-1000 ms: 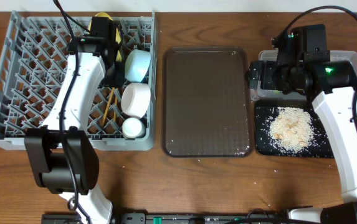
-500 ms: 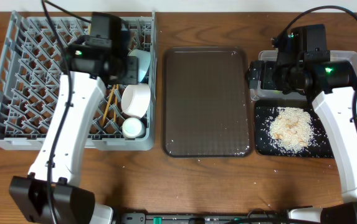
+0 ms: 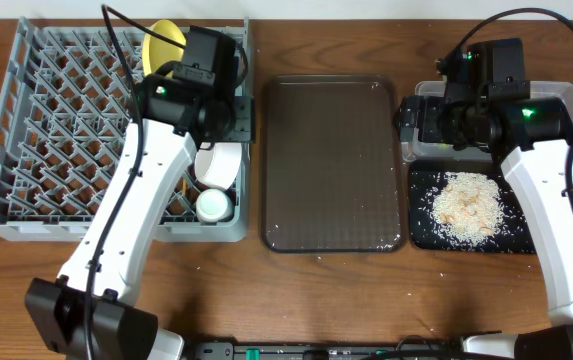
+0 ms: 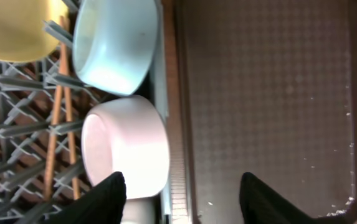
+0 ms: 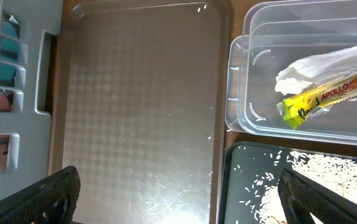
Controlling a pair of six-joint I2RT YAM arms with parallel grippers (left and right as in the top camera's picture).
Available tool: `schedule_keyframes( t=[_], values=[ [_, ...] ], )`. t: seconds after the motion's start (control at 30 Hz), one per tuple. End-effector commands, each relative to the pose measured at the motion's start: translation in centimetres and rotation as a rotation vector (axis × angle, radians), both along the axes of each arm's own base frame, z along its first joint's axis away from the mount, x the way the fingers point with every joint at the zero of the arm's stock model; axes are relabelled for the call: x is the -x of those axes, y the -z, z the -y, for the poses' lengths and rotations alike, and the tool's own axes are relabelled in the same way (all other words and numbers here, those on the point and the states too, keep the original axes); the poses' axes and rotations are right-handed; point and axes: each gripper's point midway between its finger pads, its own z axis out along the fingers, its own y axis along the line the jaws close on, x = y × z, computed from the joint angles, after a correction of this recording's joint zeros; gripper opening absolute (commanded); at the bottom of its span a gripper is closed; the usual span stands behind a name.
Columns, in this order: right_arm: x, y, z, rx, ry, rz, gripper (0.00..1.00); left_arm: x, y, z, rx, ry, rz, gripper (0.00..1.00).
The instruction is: Sort waste into correct bins and load items into the dishwasher
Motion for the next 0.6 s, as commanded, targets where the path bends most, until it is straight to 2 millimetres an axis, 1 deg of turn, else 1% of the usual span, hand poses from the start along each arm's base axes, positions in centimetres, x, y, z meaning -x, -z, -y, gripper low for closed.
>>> schedule_keyframes(
  t=[0.0, 0.07, 0.13, 0.27, 0.37, 0.43, 0.5, 0.57],
  values=[
    [0.0, -0.3, 0.0, -0.007, 0.003, 0.007, 0.99, 0.2, -0.3, 0.6, 0.019, 0.000, -0.007, 0.66],
    [0.0, -0.3, 0.0, -0.007, 0.003, 0.007, 0.99, 0.5, -0.6, 0.5, 0.019, -0.001, -0.008, 0.67],
    [0.0, -0.3, 0.0, -0.007, 0.003, 0.007, 0.99, 1.1, -1.7, 0.3, 0.023, 0.000, 0.008, 0.73],
    [0.0, -0.3, 0.0, -0.007, 0.003, 0.007, 0.99, 3.2, -5.7, -0.4, 0.043, 0.010, 0.103, 0.83],
    [0.0, -0.3, 0.0, -0.007, 0.003, 0.007, 0.99, 6.1, -8.3, -1.4, 0.047, 0.024, 0.152, 0.85],
    [0.0, -0.3, 0.0, -0.007, 0.003, 0.007, 0.99, 8.5, -9.6, -2.7, 0.026, 0.009, 0.171, 0.85],
    [0.0, -0.3, 0.0, -0.007, 0.003, 0.007, 0.99, 10.6, -10.3, -3.7, 0.012, -0.001, 0.184, 0.85],
    [0.0, -0.3, 0.0, -0.007, 0.003, 0.007, 0.99, 12.7, -10.6, -4.6, 0.008, -0.009, 0.209, 0.86]
  ],
)
